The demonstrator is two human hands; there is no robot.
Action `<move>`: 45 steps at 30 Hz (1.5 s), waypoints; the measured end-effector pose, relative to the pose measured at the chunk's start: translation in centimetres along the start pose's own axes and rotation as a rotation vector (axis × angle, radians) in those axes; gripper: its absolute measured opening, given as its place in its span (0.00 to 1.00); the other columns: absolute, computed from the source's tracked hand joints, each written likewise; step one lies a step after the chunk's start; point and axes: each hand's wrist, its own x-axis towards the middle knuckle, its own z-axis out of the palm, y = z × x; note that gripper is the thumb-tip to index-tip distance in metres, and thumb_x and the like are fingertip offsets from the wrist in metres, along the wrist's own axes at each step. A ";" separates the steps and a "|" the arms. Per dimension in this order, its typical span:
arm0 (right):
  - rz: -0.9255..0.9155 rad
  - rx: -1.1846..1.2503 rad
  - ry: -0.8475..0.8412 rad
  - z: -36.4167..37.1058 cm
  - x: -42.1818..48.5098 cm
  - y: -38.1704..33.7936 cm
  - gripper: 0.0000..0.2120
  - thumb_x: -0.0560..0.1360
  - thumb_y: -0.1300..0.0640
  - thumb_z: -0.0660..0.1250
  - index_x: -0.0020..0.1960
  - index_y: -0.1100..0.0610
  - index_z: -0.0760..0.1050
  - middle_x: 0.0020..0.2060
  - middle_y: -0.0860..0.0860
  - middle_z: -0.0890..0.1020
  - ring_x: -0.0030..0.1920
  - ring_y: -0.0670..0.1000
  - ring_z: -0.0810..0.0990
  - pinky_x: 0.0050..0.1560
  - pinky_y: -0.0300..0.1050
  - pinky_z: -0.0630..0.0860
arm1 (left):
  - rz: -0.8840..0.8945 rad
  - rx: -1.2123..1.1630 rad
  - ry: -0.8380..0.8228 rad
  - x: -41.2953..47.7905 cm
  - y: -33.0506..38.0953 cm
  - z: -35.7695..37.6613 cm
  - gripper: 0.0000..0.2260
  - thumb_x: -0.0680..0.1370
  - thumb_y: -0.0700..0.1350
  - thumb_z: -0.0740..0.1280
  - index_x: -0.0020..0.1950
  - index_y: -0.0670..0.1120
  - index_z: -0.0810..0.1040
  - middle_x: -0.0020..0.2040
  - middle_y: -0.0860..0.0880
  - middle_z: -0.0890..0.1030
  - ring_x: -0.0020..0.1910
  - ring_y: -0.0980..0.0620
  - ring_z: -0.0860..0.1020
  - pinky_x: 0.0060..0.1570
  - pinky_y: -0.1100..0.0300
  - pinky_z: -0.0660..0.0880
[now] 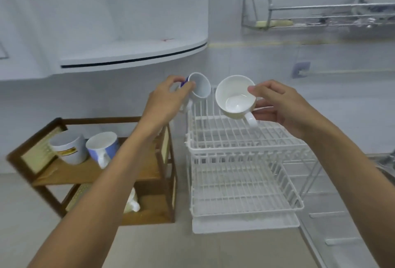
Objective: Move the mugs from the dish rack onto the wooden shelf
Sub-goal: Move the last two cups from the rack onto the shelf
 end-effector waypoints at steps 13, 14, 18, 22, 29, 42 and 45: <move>0.218 0.076 -0.216 19.9 -7.3 6.6 0.14 0.67 0.42 0.78 0.48 0.48 0.84 0.46 0.53 0.89 0.47 0.55 0.89 0.45 0.45 0.84 | -0.149 0.039 0.002 -5.3 -13.3 -10.0 0.12 0.79 0.62 0.63 0.60 0.61 0.75 0.56 0.55 0.78 0.53 0.52 0.78 0.47 0.58 0.75; 0.255 0.070 -0.211 20.8 -7.8 7.6 0.14 0.67 0.41 0.78 0.47 0.47 0.84 0.45 0.53 0.89 0.46 0.55 0.89 0.45 0.45 0.84 | -0.145 0.057 -0.009 -5.4 -14.2 -9.9 0.12 0.80 0.61 0.63 0.61 0.60 0.75 0.56 0.55 0.78 0.50 0.54 0.77 0.42 0.63 0.73; 0.391 0.072 -0.153 23.5 -9.4 11.8 0.09 0.69 0.46 0.79 0.45 0.49 0.84 0.42 0.53 0.89 0.43 0.54 0.89 0.43 0.44 0.84 | -0.145 0.114 -0.025 -4.9 -16.6 -9.1 0.16 0.82 0.59 0.61 0.68 0.56 0.73 0.56 0.56 0.75 0.44 0.57 0.75 0.36 0.71 0.66; 0.523 0.082 -0.046 25.7 -10.4 16.4 0.13 0.73 0.50 0.77 0.53 0.56 0.82 0.46 0.58 0.89 0.45 0.57 0.89 0.45 0.49 0.85 | -0.203 0.084 -0.064 -3.7 -18.3 -8.1 0.17 0.83 0.58 0.60 0.70 0.54 0.72 0.60 0.53 0.76 0.52 0.52 0.74 0.51 0.58 0.74; 0.631 0.092 0.083 28.5 -11.5 22.1 0.16 0.75 0.49 0.76 0.56 0.59 0.80 0.53 0.60 0.87 0.49 0.59 0.89 0.54 0.57 0.85 | -0.275 0.090 -0.086 -2.5 -20.3 -6.7 0.18 0.84 0.57 0.57 0.70 0.51 0.73 0.62 0.49 0.79 0.50 0.52 0.75 0.45 0.60 0.71; 0.805 0.360 0.352 32.2 -10.0 30.4 0.16 0.75 0.51 0.76 0.57 0.57 0.78 0.57 0.60 0.83 0.53 0.59 0.85 0.43 0.47 0.86 | -0.385 0.070 -0.104 -0.9 -21.1 -5.5 0.20 0.85 0.56 0.54 0.68 0.46 0.75 0.60 0.47 0.79 0.51 0.50 0.76 0.47 0.59 0.72; 0.864 0.416 0.416 33.4 -9.2 32.2 0.12 0.76 0.51 0.75 0.54 0.56 0.78 0.56 0.60 0.83 0.53 0.60 0.85 0.49 0.52 0.86 | -0.374 0.096 -0.089 -1.0 -21.3 -5.4 0.22 0.85 0.59 0.53 0.67 0.47 0.75 0.56 0.49 0.78 0.49 0.51 0.76 0.41 0.64 0.70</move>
